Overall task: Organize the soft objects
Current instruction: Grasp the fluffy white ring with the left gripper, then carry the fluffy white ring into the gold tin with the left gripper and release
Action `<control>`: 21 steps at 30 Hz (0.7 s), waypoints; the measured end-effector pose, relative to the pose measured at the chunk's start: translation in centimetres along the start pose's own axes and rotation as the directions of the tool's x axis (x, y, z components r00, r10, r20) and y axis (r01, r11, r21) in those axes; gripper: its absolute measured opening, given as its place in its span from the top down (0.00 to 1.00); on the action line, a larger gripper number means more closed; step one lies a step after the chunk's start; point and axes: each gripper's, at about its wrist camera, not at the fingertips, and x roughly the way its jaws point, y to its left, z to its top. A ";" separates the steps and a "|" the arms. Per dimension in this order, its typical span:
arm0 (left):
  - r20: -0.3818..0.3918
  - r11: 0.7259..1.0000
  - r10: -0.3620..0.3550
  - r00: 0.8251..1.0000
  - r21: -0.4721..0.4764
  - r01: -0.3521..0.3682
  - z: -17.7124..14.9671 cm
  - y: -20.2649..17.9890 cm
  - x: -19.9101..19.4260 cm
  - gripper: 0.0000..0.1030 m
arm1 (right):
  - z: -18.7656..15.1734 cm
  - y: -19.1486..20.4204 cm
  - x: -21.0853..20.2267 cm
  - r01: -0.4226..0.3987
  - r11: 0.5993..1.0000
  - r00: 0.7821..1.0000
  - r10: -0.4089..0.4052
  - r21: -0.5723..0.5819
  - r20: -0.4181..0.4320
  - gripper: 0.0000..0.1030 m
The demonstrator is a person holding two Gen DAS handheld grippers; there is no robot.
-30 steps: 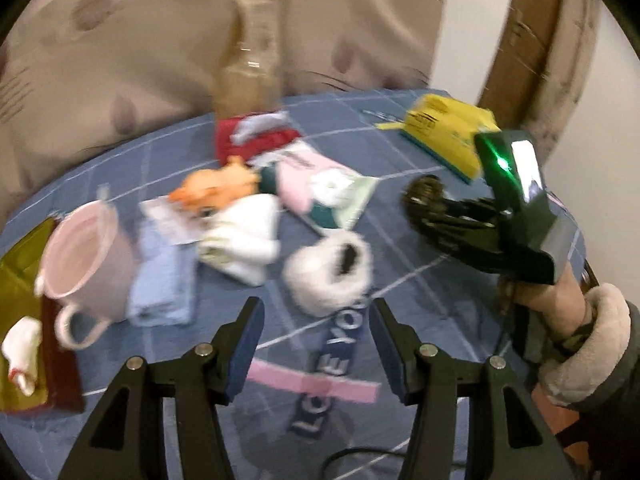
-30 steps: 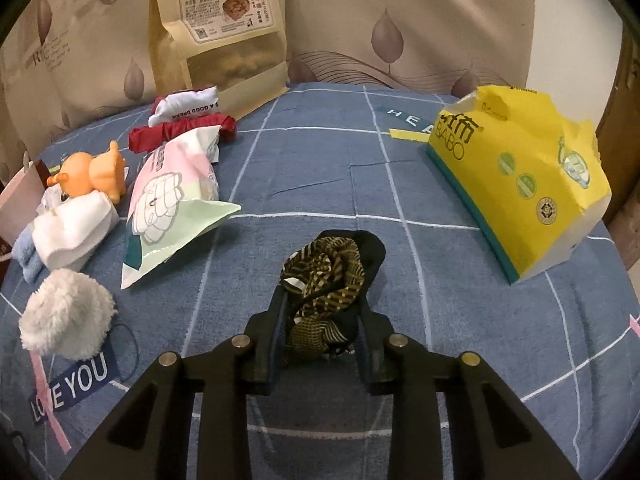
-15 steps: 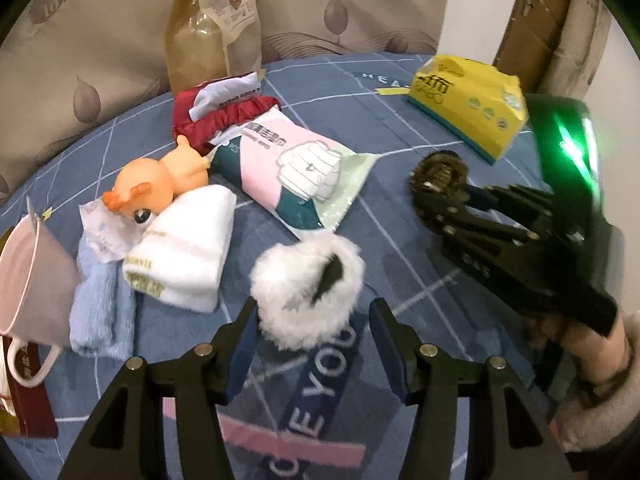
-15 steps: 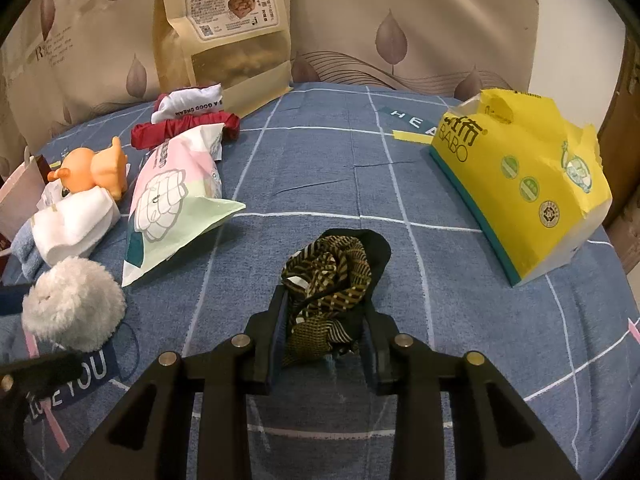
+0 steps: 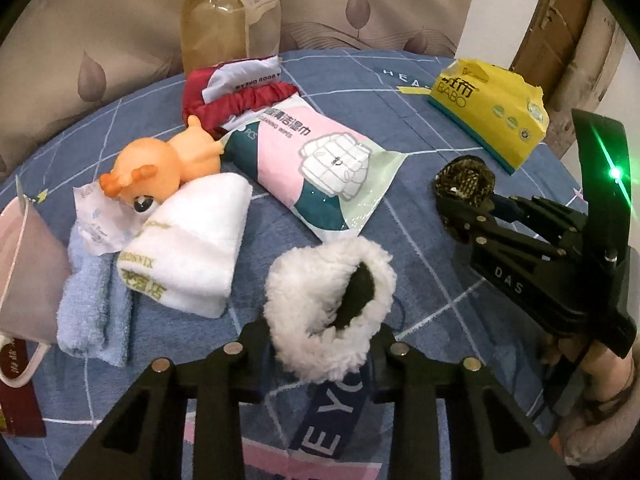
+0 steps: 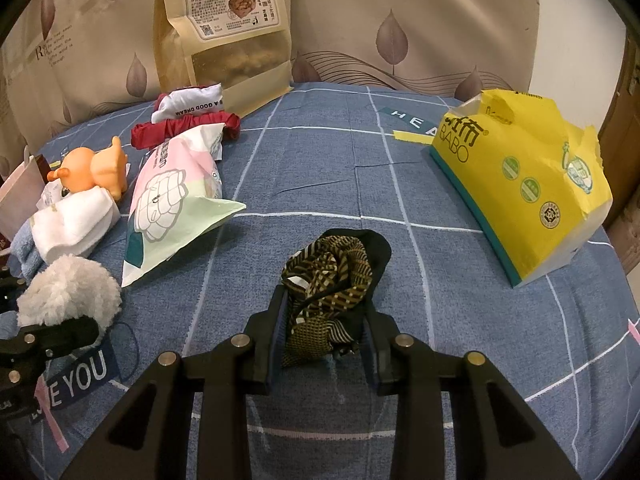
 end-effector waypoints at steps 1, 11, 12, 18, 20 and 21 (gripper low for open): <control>0.000 1.000 -0.002 1.000 0.002 0.002 0.0 -0.1 0.0 0.69 | 0.0 0.0 0.0 0.001 1.000 1.000 -0.001 -0.001 0.000 0.69; 0.054 1.000 -0.009 0.998 0.023 0.008 0.0 -0.8 -2.9 0.69 | 0.0 0.0 0.1 0.002 1.000 1.000 -0.002 -0.003 0.000 0.69; 0.062 1.000 -0.010 0.998 0.026 0.009 0.0 -0.7 -3.3 0.69 | 0.0 0.0 0.1 0.003 1.000 1.000 -0.003 -0.003 0.001 0.69; 0.113 1.000 0.012 0.994 0.016 -0.014 -0.1 0.2 -6.0 0.69 | 0.0 0.0 0.1 0.003 1.000 1.000 -0.003 -0.003 0.001 0.69; 0.126 1.000 0.022 0.992 0.005 -0.023 0.0 0.7 -6.7 0.69 | 0.0 0.0 0.1 0.003 1.000 1.000 -0.003 -0.004 0.001 0.69; 0.131 1.000 0.029 0.991 -0.001 -0.029 0.1 0.9 -6.9 0.69 | 0.0 0.0 0.1 0.003 1.000 1.000 -0.003 -0.003 0.001 0.69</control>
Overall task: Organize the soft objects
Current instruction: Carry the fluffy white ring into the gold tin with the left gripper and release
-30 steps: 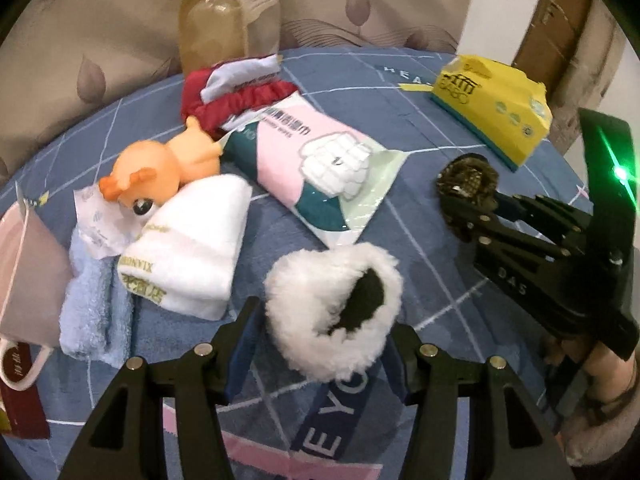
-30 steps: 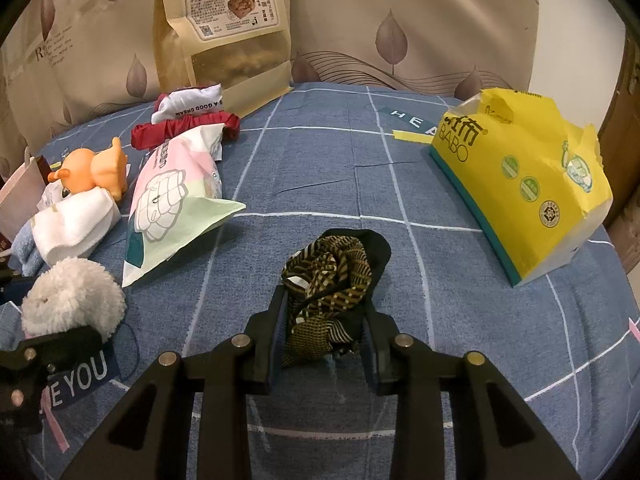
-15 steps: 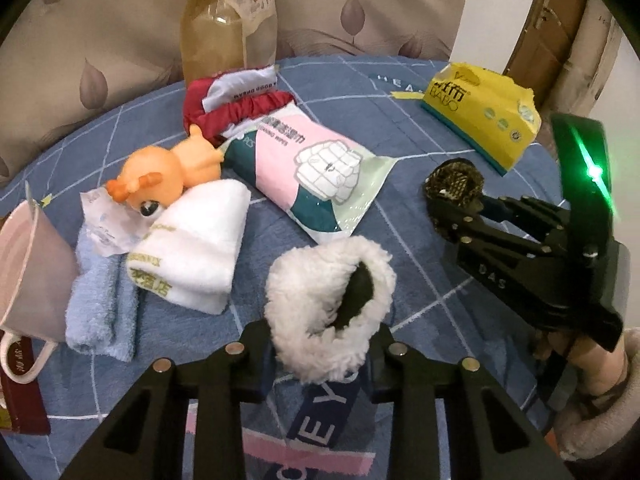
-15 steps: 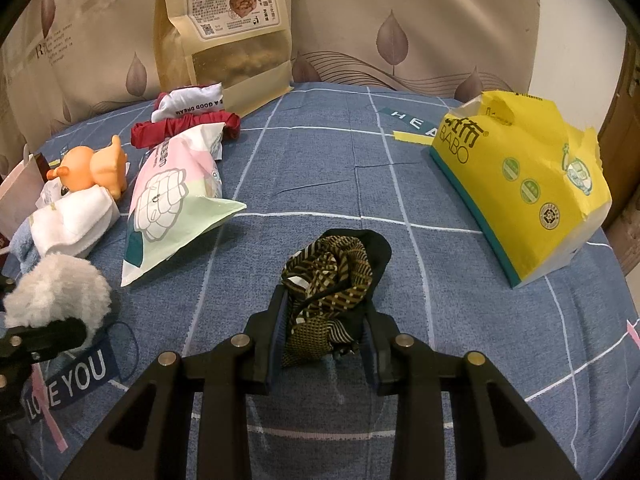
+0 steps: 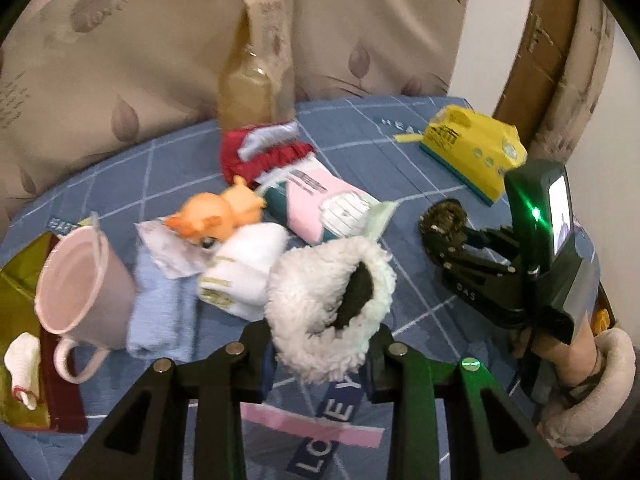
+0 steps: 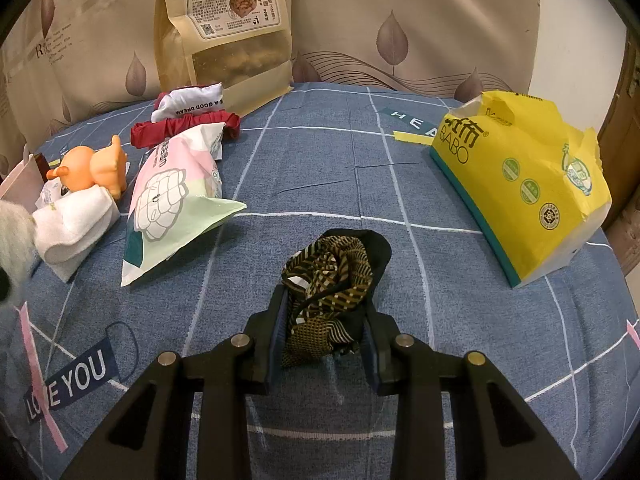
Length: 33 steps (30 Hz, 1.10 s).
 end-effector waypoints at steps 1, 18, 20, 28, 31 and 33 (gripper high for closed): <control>0.009 1.000 0.008 1.000 -0.007 -0.008 0.1 0.5 -0.5 0.69 | 0.0 0.0 0.0 0.000 1.000 1.000 0.000 0.000 0.000 0.69; 0.116 0.951 0.288 0.950 -0.153 -0.270 1.6 13.3 -7.9 0.69 | 0.0 0.0 0.0 0.000 1.000 1.000 0.000 0.001 0.001 0.69; 0.108 0.934 0.331 0.938 -0.181 -0.308 1.5 15.4 -8.5 0.69 | 0.0 0.0 0.0 0.000 1.000 1.000 0.000 0.001 0.001 0.69; 0.011 0.849 0.453 0.892 -0.312 -0.427 0.3 25.1 -8.6 0.69 | 0.0 0.1 0.0 0.003 1.000 1.000 -0.003 -0.001 0.001 0.69; -0.052 0.813 0.471 0.881 -0.362 -0.456 -0.6 28.8 -7.6 0.69 | 0.0 0.0 0.0 0.002 1.000 1.000 -0.002 -0.001 0.001 0.69; -0.081 0.801 0.472 0.878 -0.375 -0.466 -1.1 30.6 -7.0 0.69 | 0.0 0.1 0.0 0.003 1.000 1.000 -0.003 -0.001 0.001 0.69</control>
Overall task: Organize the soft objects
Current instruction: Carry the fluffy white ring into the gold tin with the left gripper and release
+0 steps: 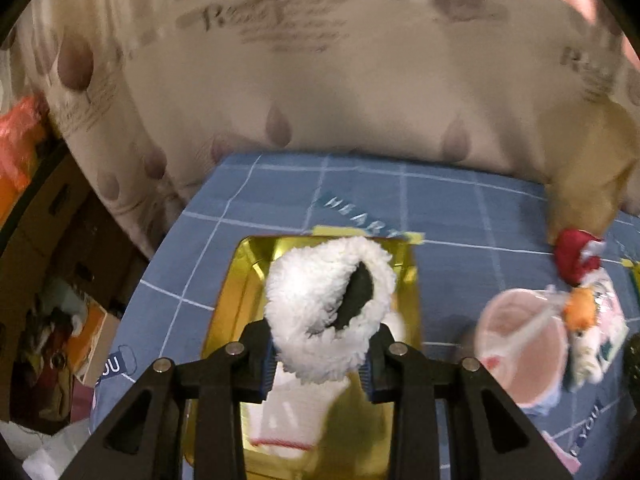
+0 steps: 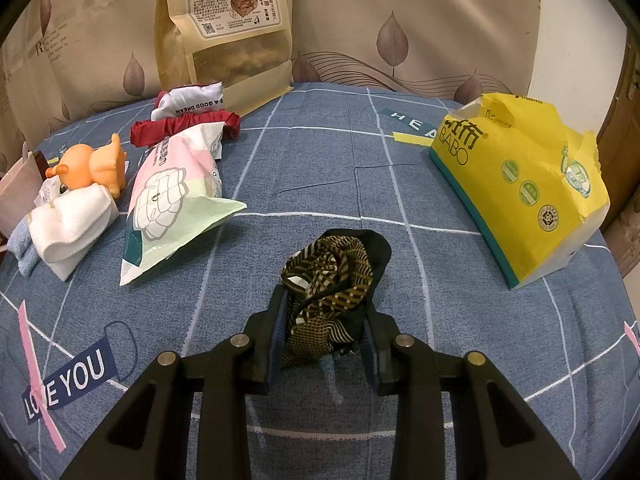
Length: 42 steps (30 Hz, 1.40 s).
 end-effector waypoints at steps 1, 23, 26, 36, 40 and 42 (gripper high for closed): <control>-0.015 1.000 0.010 1.000 -0.004 -0.011 0.1 0.4 0.7 0.69 | 0.0 0.0 0.0 0.000 1.000 1.000 0.000 0.000 0.000 0.69; -0.191 0.997 0.079 0.978 -0.004 -0.081 -0.5 2.5 8.4 0.55 | -0.1 -0.1 0.0 0.009 1.000 1.000 -0.009 -0.007 0.002 0.69; -0.190 0.998 0.065 0.980 -0.007 -0.067 -0.6 2.5 8.3 0.47 | 0.0 -0.1 0.0 0.010 1.000 1.000 -0.010 -0.008 0.002 0.69; -0.104 0.999 0.030 0.994 -0.038 -0.034 -0.8 2.3 3.6 0.46 | -0.1 -0.1 0.0 0.018 1.000 1.000 -0.018 -0.015 0.003 0.69; -0.064 0.999 0.018 0.998 -0.033 -0.021 -2.3 1.7 0.9 0.46 | -0.1 -0.2 0.0 0.019 1.000 1.000 -0.019 -0.016 0.003 0.69; -0.044 1.000 0.019 0.999 -0.023 -0.020 -3.2 1.4 -0.3 0.46 | -0.1 0.0 0.0 0.017 1.000 1.000 -0.017 -0.013 0.003 0.69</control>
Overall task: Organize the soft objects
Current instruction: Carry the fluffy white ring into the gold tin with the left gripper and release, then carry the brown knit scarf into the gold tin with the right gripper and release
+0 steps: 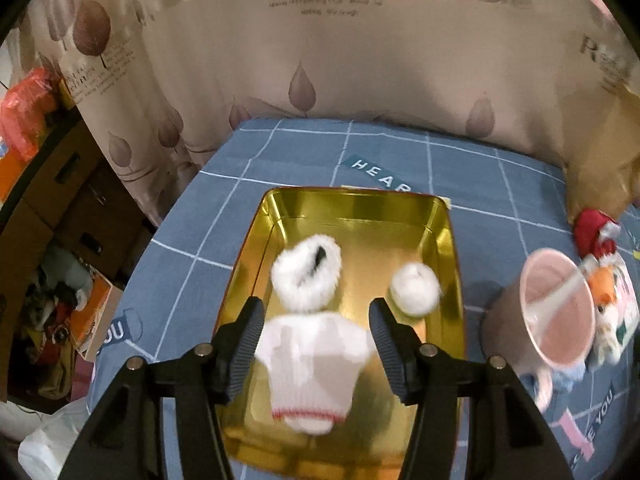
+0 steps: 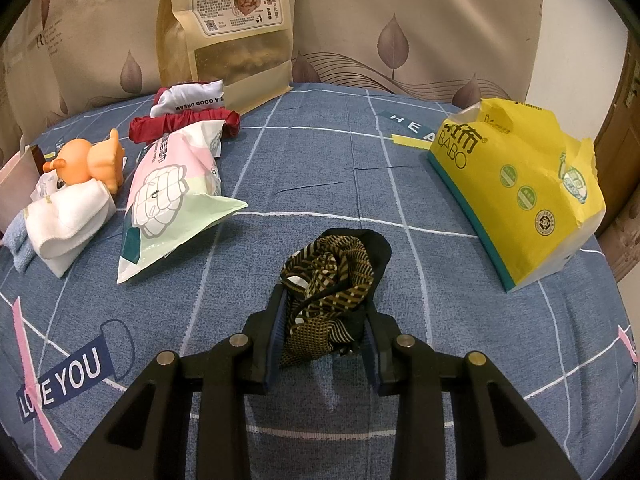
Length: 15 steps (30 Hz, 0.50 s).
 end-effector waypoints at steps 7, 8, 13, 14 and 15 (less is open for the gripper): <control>0.056 1.000 0.011 0.998 -0.024 -0.010 -4.4 0.9 -3.4 0.46 | 0.0 0.1 0.0 0.003 1.000 1.000 -0.003 -0.002 0.000 0.69; 0.067 0.999 0.029 0.997 -0.031 -0.027 -5.2 1.2 -3.8 0.46 | 0.0 0.2 0.0 0.002 1.000 1.000 -0.002 -0.001 0.000 0.69; 0.110 0.991 0.086 0.990 -0.109 -0.074 -8.2 2.1 -4.9 0.46 | 0.0 0.1 0.0 -0.003 1.000 1.000 0.003 0.003 0.001 0.70; 0.109 0.990 0.085 0.990 -0.122 -0.071 -8.7 2.2 -4.9 0.46 | 0.0 0.0 0.0 -0.002 1.000 1.000 0.002 0.003 0.002 0.70; 0.107 0.990 0.081 0.991 -0.120 -0.068 -9.0 2.1 -4.9 0.46 | 0.0 0.1 -0.1 -0.001 1.000 1.000 0.001 0.002 0.002 0.70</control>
